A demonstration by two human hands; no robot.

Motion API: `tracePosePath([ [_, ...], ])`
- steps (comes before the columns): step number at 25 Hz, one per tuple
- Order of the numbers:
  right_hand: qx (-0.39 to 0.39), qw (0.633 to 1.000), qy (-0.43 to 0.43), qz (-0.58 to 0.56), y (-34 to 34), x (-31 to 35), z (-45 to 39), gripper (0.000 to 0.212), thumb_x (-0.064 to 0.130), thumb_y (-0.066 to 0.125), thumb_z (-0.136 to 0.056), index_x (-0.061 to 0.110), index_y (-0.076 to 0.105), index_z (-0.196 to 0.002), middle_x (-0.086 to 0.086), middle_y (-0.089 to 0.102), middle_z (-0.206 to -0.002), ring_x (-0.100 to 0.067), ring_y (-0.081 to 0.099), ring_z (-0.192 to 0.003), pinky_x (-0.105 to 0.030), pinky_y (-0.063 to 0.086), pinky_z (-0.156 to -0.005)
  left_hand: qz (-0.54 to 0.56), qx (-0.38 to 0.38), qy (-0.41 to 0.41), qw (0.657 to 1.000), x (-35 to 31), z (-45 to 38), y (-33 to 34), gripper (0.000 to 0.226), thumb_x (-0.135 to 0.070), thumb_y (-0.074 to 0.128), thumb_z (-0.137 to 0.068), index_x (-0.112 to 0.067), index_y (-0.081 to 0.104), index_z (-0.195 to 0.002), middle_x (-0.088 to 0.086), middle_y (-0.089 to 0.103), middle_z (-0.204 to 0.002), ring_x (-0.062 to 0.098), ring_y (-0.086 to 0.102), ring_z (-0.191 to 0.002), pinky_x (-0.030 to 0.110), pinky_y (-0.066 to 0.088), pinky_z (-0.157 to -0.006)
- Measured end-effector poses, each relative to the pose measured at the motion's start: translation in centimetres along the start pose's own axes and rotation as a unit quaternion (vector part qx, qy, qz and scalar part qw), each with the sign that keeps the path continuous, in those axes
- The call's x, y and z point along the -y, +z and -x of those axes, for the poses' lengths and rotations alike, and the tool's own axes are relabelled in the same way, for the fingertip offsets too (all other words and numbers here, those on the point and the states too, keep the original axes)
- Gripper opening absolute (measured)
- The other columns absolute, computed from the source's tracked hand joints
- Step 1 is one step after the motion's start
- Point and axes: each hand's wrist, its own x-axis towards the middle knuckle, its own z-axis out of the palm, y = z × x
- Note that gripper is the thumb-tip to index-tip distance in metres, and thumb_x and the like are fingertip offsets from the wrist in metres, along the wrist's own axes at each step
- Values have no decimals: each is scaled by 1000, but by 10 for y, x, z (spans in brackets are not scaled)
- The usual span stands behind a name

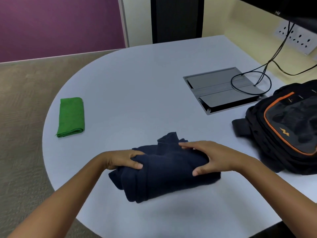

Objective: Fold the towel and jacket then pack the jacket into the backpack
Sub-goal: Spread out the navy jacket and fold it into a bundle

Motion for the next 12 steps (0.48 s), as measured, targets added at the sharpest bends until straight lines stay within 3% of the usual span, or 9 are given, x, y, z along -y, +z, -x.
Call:
tracePosePath([
  [3, -55, 995, -20, 76, -2, 4, -13, 88, 62, 69, -66, 53, 21, -139, 32, 22, -144, 9, 20, -131, -18, 18, -108, 21, -134, 21, 990, 7, 1, -19, 69, -65, 81, -46, -35, 66, -106, -10, 69, -111, 13, 63, -108, 22, 49, -87],
  [4, -79, 993, -15, 88, 0, 3, -19, 85, 61, 69, -68, 51, 24, -139, 30, 24, -145, 7, 22, -131, -19, 21, -108, 2, -166, 27, 986, 7, 0, -24, 61, -66, 79, -47, -40, 67, -101, -12, 69, -109, 9, 63, -105, 22, 48, -88],
  [6, -126, 990, 28, 49, 3, -6, -29, 73, 59, 67, -73, 52, 31, -136, 27, 32, -143, 4, 30, -130, -23, 30, -105, -80, -242, 13, 967, 0, -4, -28, 36, -52, 73, -71, -40, 65, -104, -13, 66, -111, 6, 60, -106, 28, 45, -97],
  [8, -185, 978, 93, -4, 7, -19, -41, 62, 59, 59, -79, 47, 36, -135, 21, 38, -140, -3, 40, -127, -27, 37, -100, -186, -399, -19, 898, -7, -12, -24, 31, -35, 59, -89, -30, 58, -120, -7, 57, -128, 14, 52, -119, 31, 39, -103],
  [10, -247, 954, 157, 64, 18, -27, -60, 55, 58, 38, -89, 36, 37, -139, 6, 38, -145, -16, 42, -129, -36, 35, -105, -287, -538, -8, 793, -23, -26, 1, 38, -29, 48, -95, -22, 50, -132, -2, 43, -144, 20, 37, -135, 37, 28, -109],
  [12, -304, 922, 167, 173, 35, -21, -81, 54, 49, 22, -94, 27, 43, -138, -6, 38, -148, -27, 37, -135, -52, 24, -110, -374, -552, 51, 743, -38, -45, 40, 42, -27, 41, -96, -20, 44, -137, -2, 36, -150, 22, 25, -142, 46, 19, -113],
])
